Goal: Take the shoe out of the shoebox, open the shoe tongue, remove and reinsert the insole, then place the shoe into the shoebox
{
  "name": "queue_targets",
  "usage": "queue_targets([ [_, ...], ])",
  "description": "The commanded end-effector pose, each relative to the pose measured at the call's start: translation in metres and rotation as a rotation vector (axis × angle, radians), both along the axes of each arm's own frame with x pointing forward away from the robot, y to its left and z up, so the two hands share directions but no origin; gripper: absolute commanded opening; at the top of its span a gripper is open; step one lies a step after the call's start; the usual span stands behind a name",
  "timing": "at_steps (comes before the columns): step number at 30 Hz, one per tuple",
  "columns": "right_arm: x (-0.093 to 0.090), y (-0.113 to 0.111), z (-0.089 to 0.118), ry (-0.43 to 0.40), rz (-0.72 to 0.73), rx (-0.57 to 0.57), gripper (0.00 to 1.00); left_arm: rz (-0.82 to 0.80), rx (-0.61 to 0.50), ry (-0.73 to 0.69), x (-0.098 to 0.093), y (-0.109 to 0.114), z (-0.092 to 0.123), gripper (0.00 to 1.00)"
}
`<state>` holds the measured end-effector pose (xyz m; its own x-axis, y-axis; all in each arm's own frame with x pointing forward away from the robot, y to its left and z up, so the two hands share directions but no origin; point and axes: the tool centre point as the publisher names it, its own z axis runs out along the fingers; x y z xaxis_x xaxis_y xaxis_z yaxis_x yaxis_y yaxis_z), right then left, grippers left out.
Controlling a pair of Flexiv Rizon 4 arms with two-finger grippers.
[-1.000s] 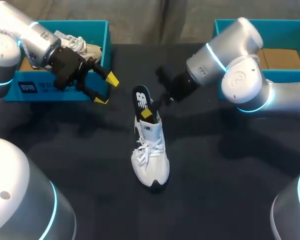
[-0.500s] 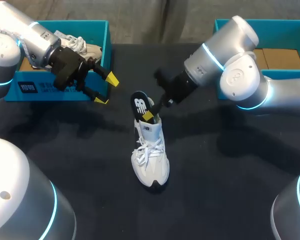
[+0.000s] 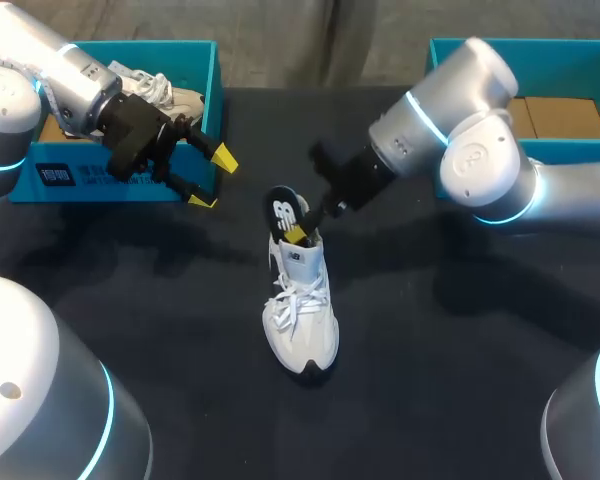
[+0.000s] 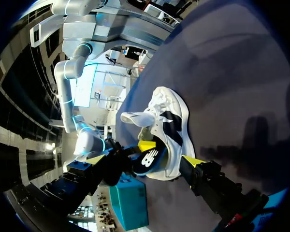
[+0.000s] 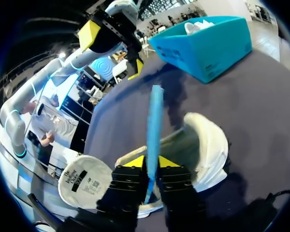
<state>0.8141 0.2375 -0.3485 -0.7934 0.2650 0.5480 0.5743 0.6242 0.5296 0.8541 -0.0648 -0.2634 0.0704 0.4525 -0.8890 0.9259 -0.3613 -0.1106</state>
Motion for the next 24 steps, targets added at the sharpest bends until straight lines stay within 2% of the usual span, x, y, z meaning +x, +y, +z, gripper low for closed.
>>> queue_targets([
  [1,0.004,0.003,0.009,-0.012,0.005,-0.01,0.31,0.0,0.0,-0.001,0.0,0.0,0.0,1.0],
  [6,0.009,0.006,0.012,-0.024,0.012,-0.012,0.33,0.0,0.0,-0.001,0.0,0.0,0.0,1.0],
  [9,0.011,0.006,0.014,-0.032,0.011,-0.01,0.29,0.0,0.0,-0.001,0.0,0.0,0.0,1.0],
  [10,0.011,0.006,0.014,-0.033,0.012,-0.01,0.26,0.0,0.0,-0.001,0.0,0.0,0.0,1.0],
  [12,0.011,0.006,0.012,-0.032,0.013,-0.013,0.05,0.0,0.0,-0.001,0.0,0.0,0.0,1.0],
  [13,0.01,0.006,0.01,-0.03,0.013,-0.014,0.0,0.0,0.0,-0.001,0.0,0.0,0.0,1.0],
  [24,-0.006,0.005,-0.005,0.021,0.02,-0.025,0.0,0.0,0.0,-0.001,0.0,0.0,0.0,1.0],
])
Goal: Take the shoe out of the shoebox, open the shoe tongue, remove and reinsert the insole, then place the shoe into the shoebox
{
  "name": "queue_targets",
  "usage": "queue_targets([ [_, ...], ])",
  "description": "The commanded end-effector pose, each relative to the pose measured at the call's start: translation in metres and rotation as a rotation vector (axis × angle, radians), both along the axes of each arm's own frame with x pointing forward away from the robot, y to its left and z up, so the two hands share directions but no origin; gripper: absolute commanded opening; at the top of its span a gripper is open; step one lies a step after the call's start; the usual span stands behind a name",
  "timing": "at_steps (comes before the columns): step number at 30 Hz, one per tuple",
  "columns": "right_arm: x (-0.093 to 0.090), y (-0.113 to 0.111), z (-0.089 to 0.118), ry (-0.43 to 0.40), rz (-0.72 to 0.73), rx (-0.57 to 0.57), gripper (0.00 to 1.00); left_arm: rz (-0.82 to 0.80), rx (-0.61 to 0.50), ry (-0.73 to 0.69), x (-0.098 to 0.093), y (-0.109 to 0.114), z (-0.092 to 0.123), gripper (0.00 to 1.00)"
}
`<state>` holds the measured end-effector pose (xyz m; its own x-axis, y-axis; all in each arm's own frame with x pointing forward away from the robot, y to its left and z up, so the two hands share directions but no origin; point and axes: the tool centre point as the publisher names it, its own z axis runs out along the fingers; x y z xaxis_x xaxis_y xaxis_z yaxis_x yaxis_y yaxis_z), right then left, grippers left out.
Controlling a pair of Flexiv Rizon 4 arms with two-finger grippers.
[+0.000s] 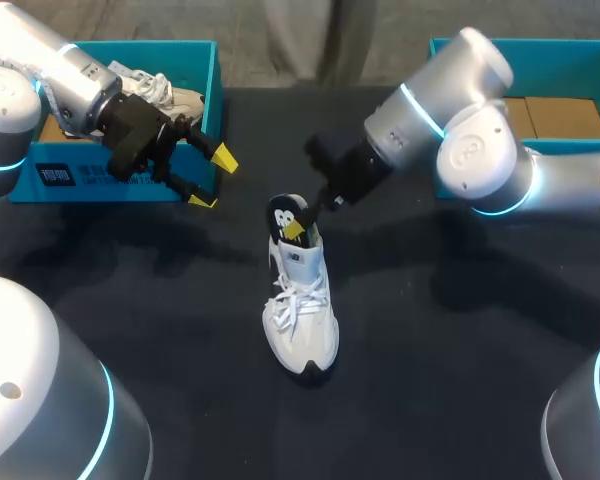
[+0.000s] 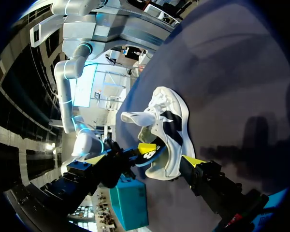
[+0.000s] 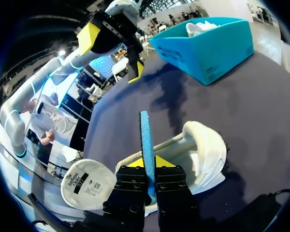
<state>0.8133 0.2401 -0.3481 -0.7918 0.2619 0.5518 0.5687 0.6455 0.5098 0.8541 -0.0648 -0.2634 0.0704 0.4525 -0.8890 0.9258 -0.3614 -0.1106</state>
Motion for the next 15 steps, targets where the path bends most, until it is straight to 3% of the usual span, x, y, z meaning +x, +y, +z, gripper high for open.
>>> queue_targets([
  [1,-0.007,0.003,-0.007,0.018,0.006,-0.011,0.0,0.0,0.0,-0.001,0.0,0.0,0.0,1.0],
  [5,-0.014,0.0,-0.011,0.03,-0.001,-0.014,0.02,0.0,0.0,-0.001,0.0,0.0,0.0,1.0],
  [9,-0.013,-0.003,-0.009,0.029,-0.012,-0.013,0.31,0.0,0.0,-0.001,0.0,0.0,0.0,1.0],
  [15,-0.003,-0.002,0.006,-0.016,-0.021,-0.006,0.38,0.0,0.0,-0.001,0.0,0.0,0.0,1.0],
])
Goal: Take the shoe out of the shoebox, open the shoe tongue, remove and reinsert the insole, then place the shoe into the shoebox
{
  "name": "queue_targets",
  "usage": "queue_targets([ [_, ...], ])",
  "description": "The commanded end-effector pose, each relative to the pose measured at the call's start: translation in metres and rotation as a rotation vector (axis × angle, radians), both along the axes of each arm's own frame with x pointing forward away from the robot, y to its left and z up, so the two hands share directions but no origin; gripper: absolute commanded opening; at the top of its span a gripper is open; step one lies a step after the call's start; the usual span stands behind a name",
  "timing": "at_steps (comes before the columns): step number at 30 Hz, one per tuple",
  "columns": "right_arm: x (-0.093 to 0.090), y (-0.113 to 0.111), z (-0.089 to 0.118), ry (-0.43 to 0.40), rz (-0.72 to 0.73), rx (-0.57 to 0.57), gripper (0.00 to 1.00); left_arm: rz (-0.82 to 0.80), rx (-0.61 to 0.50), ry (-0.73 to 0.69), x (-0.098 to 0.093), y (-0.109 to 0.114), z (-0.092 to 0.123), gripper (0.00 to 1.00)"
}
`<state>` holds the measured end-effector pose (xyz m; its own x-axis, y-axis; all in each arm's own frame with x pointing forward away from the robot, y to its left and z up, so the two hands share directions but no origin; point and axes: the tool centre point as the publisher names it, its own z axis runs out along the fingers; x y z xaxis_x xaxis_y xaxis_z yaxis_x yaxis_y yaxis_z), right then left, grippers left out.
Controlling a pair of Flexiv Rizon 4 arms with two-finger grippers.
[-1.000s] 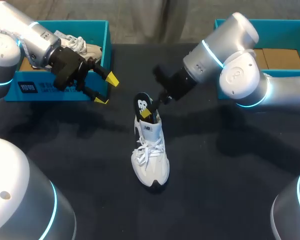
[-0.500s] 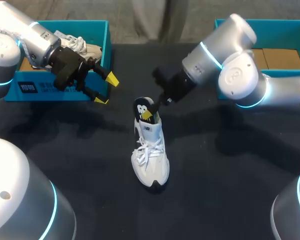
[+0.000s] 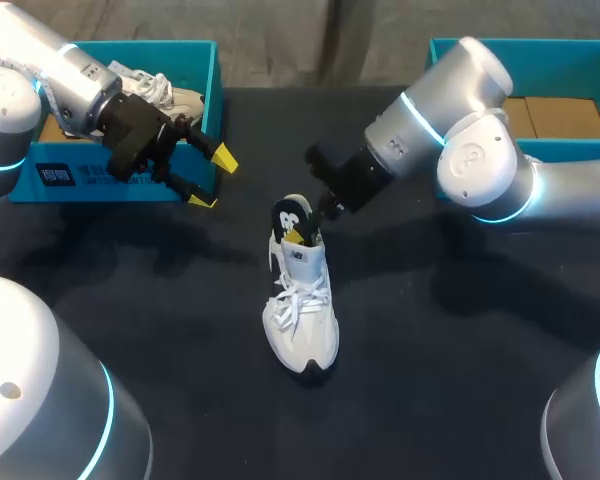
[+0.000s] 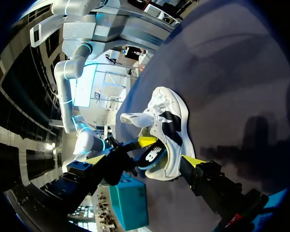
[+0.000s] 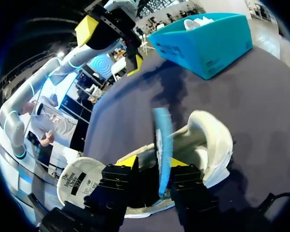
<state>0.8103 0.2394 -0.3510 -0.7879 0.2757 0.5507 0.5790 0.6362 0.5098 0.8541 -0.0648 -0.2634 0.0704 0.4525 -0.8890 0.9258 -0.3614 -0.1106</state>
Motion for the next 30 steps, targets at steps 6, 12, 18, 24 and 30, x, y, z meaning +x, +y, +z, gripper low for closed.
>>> queue_targets([
  [6,0.009,0.001,0.015,-0.037,0.002,-0.007,0.39,0.0,0.0,-0.001,0.0,0.0,0.0,1.0],
  [12,0.017,0.0,0.017,-0.048,0.001,-0.007,0.33,0.0,0.0,-0.001,0.0,0.0,0.0,1.0],
  [18,0.022,0.0,0.006,-0.012,-0.021,-0.01,0.0,0.0,0.0,-0.001,0.0,0.0,0.0,1.0],
  [24,0.02,-0.001,-0.001,0.044,-0.029,-0.031,0.0,0.0,0.0,-0.001,0.0,0.0,0.0,1.0],
  [30,0.01,-0.001,-0.007,0.083,-0.015,-0.067,0.0,0.0,0.0,-0.001,0.0,0.0,0.0,1.0],
])
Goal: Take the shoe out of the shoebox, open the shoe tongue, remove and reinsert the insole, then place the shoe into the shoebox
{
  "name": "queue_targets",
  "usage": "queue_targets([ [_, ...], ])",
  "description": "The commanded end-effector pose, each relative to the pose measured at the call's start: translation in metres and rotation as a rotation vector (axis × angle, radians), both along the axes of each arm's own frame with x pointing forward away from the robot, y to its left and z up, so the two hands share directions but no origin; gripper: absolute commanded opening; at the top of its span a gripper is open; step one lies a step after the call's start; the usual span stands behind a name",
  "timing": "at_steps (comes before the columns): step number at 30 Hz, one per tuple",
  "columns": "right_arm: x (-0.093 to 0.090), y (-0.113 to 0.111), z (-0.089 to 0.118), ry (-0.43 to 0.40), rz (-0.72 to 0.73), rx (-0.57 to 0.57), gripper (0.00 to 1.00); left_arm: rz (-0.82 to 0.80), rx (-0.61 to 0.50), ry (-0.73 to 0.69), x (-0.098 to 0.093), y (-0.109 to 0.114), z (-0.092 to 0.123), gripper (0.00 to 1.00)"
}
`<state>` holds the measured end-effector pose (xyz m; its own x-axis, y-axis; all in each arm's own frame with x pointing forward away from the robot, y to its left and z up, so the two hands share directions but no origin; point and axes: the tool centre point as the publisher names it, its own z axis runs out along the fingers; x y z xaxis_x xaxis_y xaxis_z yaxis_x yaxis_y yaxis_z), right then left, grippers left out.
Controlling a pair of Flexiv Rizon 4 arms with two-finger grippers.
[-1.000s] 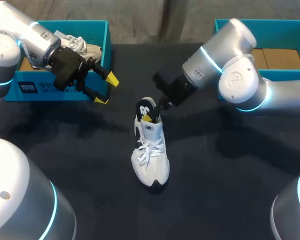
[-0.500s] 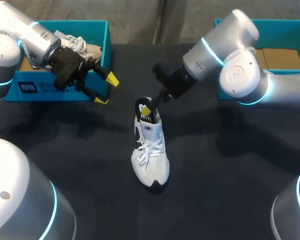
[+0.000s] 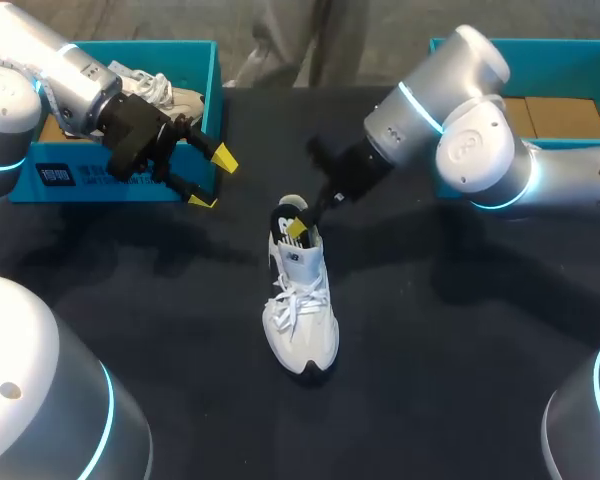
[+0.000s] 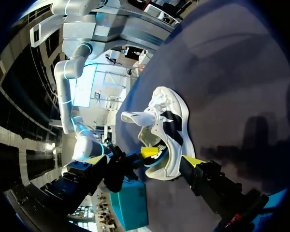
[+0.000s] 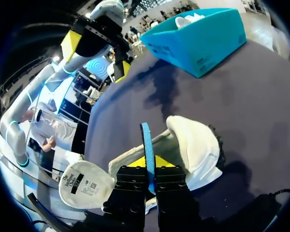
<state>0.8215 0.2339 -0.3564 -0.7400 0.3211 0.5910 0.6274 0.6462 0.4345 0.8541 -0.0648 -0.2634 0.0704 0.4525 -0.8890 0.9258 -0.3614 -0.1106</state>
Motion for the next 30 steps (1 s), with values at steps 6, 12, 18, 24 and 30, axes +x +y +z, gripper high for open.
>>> queue_targets([
  [6,-0.01,0.002,-0.005,0.032,0.013,-0.04,0.0,0.0,0.0,-0.001,0.0,0.0,0.0,1.0],
  [12,-0.016,0.0,-0.008,0.044,0.01,-0.045,0.0,0.0,0.0,-0.001,0.0,0.0,0.0,1.0],
  [18,-0.014,0.003,0.006,0.001,-0.002,-0.031,0.44,0.0,0.0,-0.001,0.0,0.0,0.0,1.0],
  [24,-0.012,0.004,0.019,-0.043,0.003,-0.046,0.48,0.0,0.0,-0.001,0.0,0.0,0.0,1.0],
  [30,-0.007,0.004,0.023,-0.058,0.001,-0.046,0.47,0.0,0.0,-0.001,0.0,0.0,0.0,1.0],
])
